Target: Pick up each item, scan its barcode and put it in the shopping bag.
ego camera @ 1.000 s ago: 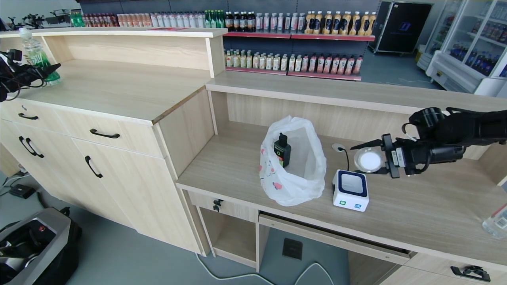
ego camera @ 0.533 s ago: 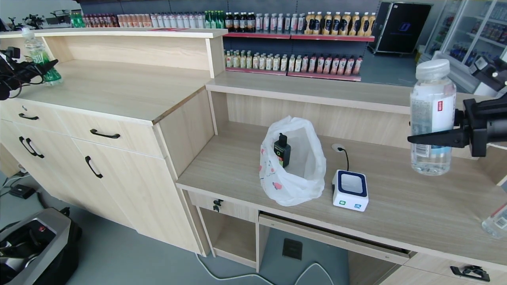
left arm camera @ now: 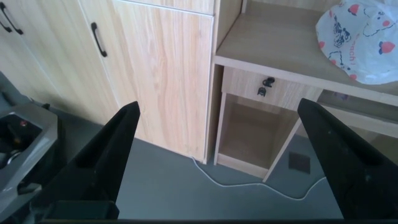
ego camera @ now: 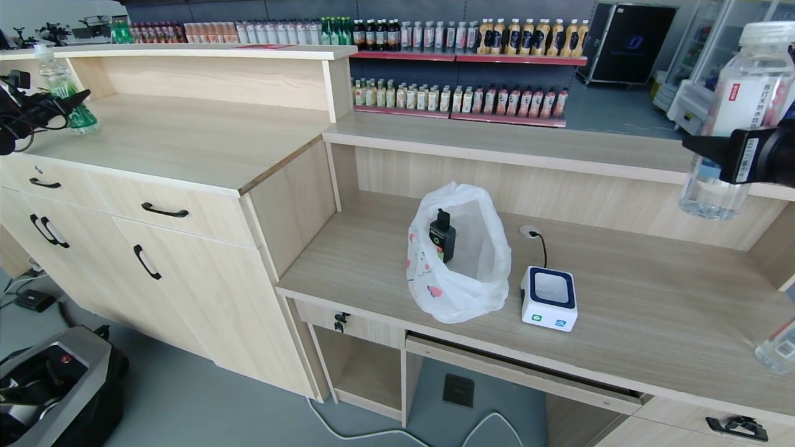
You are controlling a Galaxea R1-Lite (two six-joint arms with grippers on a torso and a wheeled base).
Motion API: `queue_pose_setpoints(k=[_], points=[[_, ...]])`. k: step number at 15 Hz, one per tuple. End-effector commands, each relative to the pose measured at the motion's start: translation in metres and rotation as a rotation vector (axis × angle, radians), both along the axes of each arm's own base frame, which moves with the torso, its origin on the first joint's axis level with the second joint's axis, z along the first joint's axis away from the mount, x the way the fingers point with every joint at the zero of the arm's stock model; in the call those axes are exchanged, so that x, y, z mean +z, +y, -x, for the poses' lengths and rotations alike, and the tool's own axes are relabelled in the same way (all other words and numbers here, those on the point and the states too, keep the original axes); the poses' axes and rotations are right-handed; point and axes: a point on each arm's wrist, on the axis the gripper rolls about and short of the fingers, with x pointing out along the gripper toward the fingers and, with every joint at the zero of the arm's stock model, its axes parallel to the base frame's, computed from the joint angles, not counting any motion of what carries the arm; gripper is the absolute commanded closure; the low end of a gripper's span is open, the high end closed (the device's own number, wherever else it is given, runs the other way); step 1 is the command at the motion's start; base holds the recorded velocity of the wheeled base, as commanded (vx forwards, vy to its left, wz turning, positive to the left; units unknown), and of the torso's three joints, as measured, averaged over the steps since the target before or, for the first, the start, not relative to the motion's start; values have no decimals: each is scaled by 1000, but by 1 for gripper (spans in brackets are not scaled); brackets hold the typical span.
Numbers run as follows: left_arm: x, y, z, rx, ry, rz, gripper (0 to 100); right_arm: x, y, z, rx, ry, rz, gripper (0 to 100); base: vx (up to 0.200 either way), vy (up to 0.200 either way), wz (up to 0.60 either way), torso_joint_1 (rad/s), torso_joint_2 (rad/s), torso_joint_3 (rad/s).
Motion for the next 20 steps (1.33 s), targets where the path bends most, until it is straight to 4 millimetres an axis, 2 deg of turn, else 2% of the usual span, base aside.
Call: queue_pose_setpoints(k=[1,5,8,11,16,20], points=[[0,0,0,1,0,0,0,-30,17,-10,41,51,29,100,0,0,0,0,0,0],[0,0,0,1,0,0,0,-36,31,-27,88,-12,38,100,0,0,450,4,-1,2],[0,0,0,1,0,0,0,-49,39,-53,104,-45,36,100,0,0,600,4,-1,4],[0,0,0,1,0,0,0,-80,30,-80,140,45,39,100,0,0,0,0,0,0],[0,0,0,1,0,0,0,-134,16,-118,169,77,31,100,0,0,0,0,0,0],[0,0,0,1,0,0,0,-159,19,-135,237,76,27,100,0,0,0,0,0,0]])
